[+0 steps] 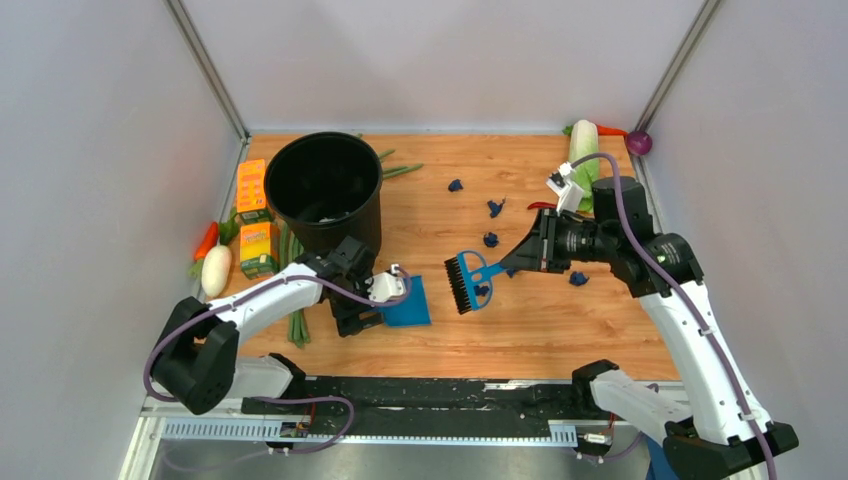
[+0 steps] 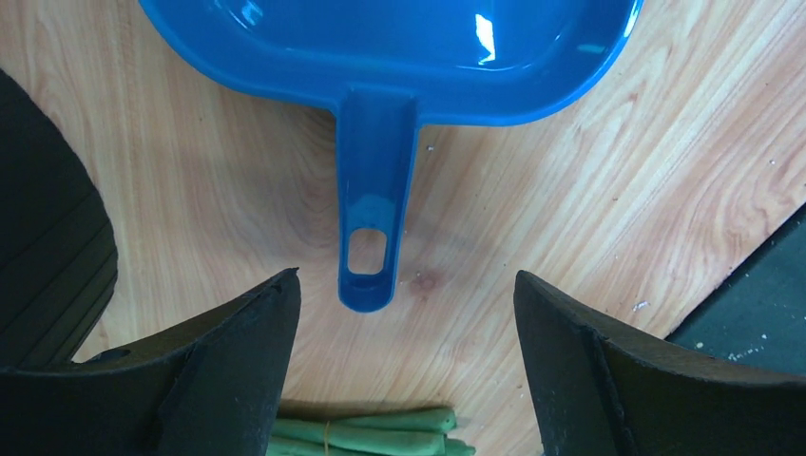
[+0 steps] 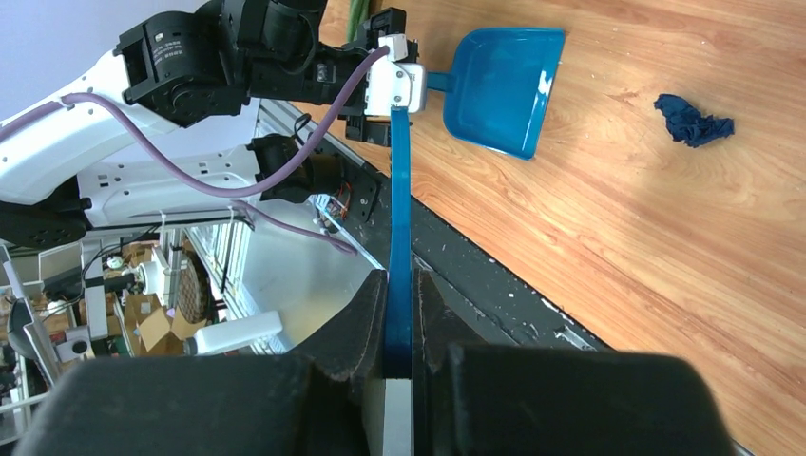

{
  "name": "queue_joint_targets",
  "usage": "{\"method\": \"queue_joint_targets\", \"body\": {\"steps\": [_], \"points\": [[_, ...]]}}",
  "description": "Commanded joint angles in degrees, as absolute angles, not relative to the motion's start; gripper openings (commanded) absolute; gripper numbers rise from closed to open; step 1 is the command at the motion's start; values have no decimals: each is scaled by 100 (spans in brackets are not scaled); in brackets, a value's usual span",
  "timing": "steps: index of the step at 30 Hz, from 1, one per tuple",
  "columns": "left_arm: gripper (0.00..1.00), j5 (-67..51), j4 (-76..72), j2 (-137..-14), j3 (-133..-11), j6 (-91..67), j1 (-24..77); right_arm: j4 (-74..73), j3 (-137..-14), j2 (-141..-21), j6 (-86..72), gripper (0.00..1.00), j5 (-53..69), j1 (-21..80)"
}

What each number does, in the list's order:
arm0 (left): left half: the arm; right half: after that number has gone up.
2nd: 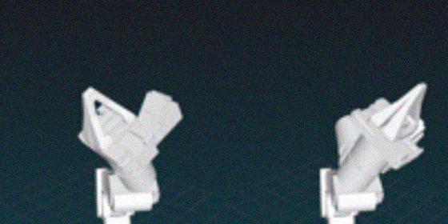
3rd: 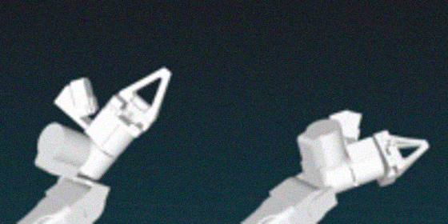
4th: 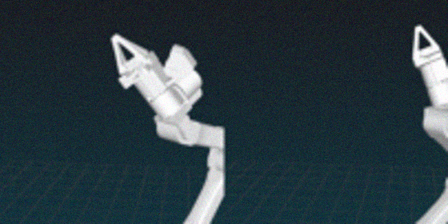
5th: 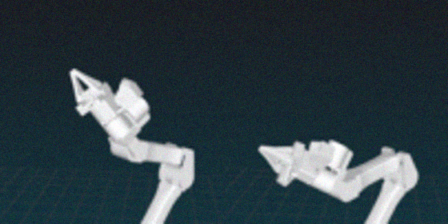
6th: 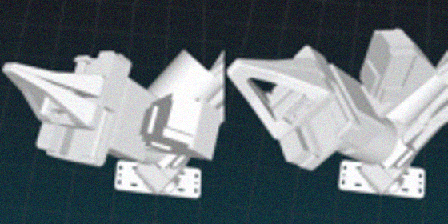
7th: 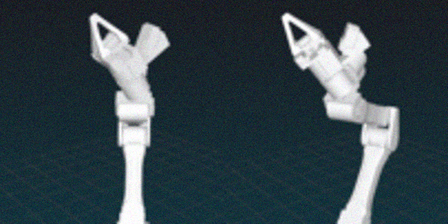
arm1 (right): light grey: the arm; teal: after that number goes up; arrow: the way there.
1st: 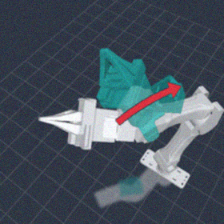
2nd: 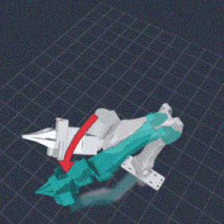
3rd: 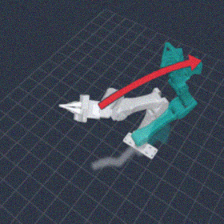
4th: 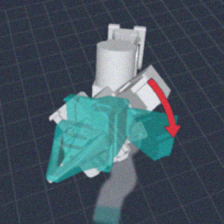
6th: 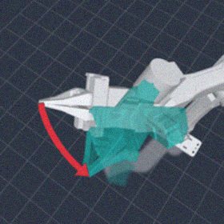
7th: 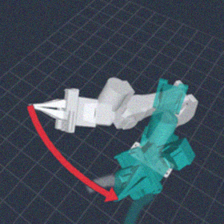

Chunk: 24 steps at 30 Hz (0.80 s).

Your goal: Sweep away the paper scraps from the table

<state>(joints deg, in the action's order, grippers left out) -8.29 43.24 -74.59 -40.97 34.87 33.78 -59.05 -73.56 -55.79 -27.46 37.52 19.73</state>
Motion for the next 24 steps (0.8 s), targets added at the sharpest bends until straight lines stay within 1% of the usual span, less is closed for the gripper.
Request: {"method": "queue_joint_targets", "body": {"steps": [1,6,8,9,10,12,14,16,17,18,19,20,22,24], "points": [[89,-1063,3640,-7313,-3903,3586,3410,-5959,-7541,-5616,-2716,0,3788,1978],[88,-1090,3235,-7470,-3814,3446,3401,-6055,-7602,-5616,-2742,0,3771,1978],[83,-1160,3112,-7628,-3832,3358,3401,-6143,-7638,-5590,-2733,0,3744,1978],[78,-1151,3033,-7725,-3841,3305,3401,-6178,-7655,-5581,-2733,0,3735,1969],[77,-1177,2945,-7760,-3858,3244,3401,-6222,-7664,-5572,-2725,0,3727,1977],[69,-1300,2900,-7883,-3893,3164,3393,-6310,-7716,-5564,-2716,0,3700,1978],[66,-1563,2953,-7998,-3920,3129,3358,-6381,-7778,-5563,-2698,0,3674,1977],[59,-1739,2936,-8033,-3911,3042,3314,-6451,-7831,-5555,-2681,0,3621,1969],[51,-1819,2901,-8025,-3876,3015,3270,-6477,-7840,-5546,-2681,0,3604,1977],[41,-1880,2813,-8007,-3850,2954,3261,-6504,-7849,-5537,-2681,0,3604,1969],[16,-1890,2813,-8007,-3867,2962,3261,-6521,-7849,-5537,-2681,0,3604,1977],[11,-1872,2821,-8016,-3885,2927,3269,-6539,-7840,-5520,-2681,0,3595,1978],[9,-1872,2865,-7998,-3955,2831,3261,-6557,-7840,-5502,-2672,0,3586,1978],[2,-1951,3058,-7989,-4165,2769,3261,-6548,-7831,-5511,-2663,0,3551,1977]]}}
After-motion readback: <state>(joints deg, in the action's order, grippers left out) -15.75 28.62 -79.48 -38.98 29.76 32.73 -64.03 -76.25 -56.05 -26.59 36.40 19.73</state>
